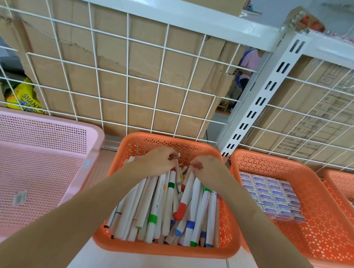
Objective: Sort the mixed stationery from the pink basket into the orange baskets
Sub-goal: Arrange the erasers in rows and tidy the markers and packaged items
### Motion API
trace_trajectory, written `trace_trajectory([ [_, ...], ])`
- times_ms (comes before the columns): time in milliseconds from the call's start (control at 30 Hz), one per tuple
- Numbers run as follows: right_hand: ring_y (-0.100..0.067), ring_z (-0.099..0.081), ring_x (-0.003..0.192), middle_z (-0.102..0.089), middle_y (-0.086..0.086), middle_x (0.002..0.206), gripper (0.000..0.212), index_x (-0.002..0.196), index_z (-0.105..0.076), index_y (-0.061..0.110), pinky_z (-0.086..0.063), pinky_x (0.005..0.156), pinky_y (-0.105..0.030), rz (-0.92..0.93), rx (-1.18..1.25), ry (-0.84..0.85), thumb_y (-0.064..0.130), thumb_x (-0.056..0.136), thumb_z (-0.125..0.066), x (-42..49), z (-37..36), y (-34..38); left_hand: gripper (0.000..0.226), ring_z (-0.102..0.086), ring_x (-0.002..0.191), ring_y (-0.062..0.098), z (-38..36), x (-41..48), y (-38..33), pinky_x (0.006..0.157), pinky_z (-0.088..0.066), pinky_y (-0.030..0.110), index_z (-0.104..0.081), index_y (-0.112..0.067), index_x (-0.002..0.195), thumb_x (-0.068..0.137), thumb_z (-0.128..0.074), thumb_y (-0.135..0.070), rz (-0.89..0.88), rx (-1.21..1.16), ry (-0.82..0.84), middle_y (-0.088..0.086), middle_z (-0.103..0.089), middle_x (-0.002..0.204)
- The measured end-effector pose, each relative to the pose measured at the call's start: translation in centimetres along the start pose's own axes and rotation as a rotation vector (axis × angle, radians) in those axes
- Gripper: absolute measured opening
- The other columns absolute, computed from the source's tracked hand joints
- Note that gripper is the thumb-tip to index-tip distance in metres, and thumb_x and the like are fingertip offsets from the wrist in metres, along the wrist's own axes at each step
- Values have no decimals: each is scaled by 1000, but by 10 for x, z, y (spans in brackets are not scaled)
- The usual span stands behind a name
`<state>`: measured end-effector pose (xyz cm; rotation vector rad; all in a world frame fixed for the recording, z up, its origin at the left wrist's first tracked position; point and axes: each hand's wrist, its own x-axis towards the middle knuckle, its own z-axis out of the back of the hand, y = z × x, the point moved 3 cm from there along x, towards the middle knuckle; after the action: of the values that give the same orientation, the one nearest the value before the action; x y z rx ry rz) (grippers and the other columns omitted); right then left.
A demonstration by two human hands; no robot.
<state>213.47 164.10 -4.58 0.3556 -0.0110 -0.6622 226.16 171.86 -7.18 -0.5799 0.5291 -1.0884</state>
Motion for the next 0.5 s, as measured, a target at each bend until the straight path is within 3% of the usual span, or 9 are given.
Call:
trace_trajectory([
  [133, -12, -57, 103, -62, -1, 118, 25, 113, -65, 16, -42, 82, -19, 33, 92, -46, 15, 93, -50, -3, 2, -3, 37, -48, 122, 21, -3, 4, 2, 103, -36, 30, -53, -9, 131, 94, -48, -16, 10, 8, 89, 7, -53, 135],
  [267, -6, -51, 97, -61, 2, 113, 24, 113, -65, 18, -34, 68, -8, 94, 173, 17, 23, 95, -50, -13, 1, 0, 31, -52, 114, 19, -3, 6, 0, 93, -37, 25, -62, -10, 120, 92, -52, -17, 21, -48, 137, 5, -60, 122],
  [367, -8, -51, 103, -60, 6, 114, 28, 118, -62, 20, -36, 76, -14, 142, 223, 42, 32, 94, -52, -24, 0, 2, 24, -52, 94, 13, -3, 3, -4, 79, -35, 23, -67, -10, 110, 92, -51, -17, -17, -36, 173, 3, -64, 104],
  [500, -5, -47, 114, -53, 8, 125, 41, 128, -52, 25, -32, 86, -13, 235, 158, 97, 31, 88, -62, -40, -6, 9, 23, -55, 104, 20, -2, -7, -5, 85, -40, 27, -64, -7, 109, 94, -50, -15, -67, -27, 136, 9, -63, 112],
])
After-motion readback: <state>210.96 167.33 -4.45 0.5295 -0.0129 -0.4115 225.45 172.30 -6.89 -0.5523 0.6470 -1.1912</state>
